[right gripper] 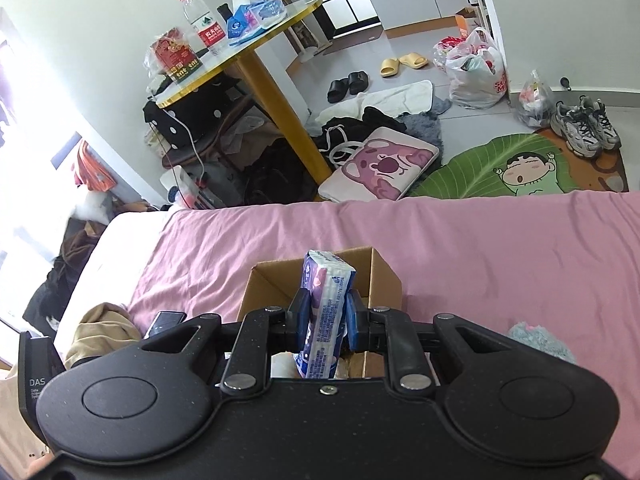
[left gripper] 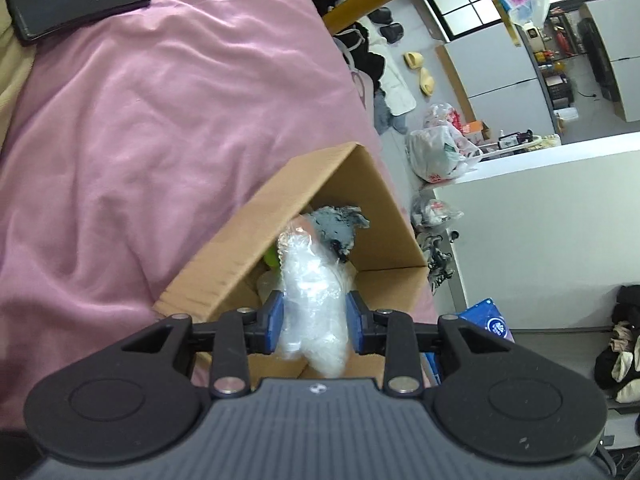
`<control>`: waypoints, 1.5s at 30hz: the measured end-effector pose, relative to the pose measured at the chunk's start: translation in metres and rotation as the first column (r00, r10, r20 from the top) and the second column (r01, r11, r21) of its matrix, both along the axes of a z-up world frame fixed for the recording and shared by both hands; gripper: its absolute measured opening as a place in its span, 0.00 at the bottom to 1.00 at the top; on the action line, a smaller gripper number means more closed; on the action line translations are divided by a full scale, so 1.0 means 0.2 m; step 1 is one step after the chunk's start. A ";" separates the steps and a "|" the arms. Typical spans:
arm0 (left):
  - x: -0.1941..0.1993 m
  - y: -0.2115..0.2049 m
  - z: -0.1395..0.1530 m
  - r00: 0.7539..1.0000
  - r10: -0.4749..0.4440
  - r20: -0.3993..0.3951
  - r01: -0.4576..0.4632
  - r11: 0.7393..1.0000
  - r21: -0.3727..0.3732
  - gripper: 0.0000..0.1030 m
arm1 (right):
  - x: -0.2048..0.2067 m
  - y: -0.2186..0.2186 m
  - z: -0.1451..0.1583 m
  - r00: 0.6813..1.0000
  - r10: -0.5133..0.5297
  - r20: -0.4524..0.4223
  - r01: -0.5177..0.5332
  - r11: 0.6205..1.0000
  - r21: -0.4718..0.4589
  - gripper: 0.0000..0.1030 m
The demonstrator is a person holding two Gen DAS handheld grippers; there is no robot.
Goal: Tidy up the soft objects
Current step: 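Carry the bead bag and tissue pack into the box and release both, then move both open tools to the gray fluffy plush on the bed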
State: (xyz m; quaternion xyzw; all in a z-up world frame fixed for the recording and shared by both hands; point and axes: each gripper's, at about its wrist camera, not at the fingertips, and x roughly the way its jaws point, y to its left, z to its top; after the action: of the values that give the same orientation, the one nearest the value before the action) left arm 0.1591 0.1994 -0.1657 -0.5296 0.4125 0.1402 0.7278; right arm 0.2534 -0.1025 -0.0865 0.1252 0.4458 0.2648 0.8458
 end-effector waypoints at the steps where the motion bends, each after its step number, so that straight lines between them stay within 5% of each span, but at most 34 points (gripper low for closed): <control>1: 0.00 0.01 0.00 1.000 0.000 0.001 0.000 1.000 -0.003 0.33 | 0.00 0.01 0.00 1.000 0.000 0.000 0.000 1.000 -0.008 0.18; 9: 0.00 0.05 0.03 1.000 0.003 0.025 -0.003 1.000 -0.013 0.42 | 0.04 0.10 0.00 1.000 -0.006 -0.004 0.006 0.998 -0.058 0.20; 17: -0.01 0.05 0.09 0.999 0.005 0.039 -0.006 1.000 0.028 0.70 | 0.05 0.13 0.03 1.000 -0.025 0.000 0.025 0.998 -0.054 0.32; 26: -0.01 -0.02 0.18 0.998 -0.044 0.038 0.040 0.994 0.103 0.91 | -0.01 0.02 0.06 1.000 -0.031 0.004 0.031 0.998 -0.062 0.42; 45: -0.02 -0.40 0.38 0.978 -0.205 -0.033 0.205 0.928 0.312 0.93 | -0.10 -0.39 0.08 0.998 -0.067 0.004 0.067 0.996 -0.063 0.70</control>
State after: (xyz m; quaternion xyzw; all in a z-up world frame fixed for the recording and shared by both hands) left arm 0.1543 0.1196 -0.0904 -0.3612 0.4380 0.1275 0.8133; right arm 0.2325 -0.1803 -0.0707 0.1134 0.4486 0.2222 0.8582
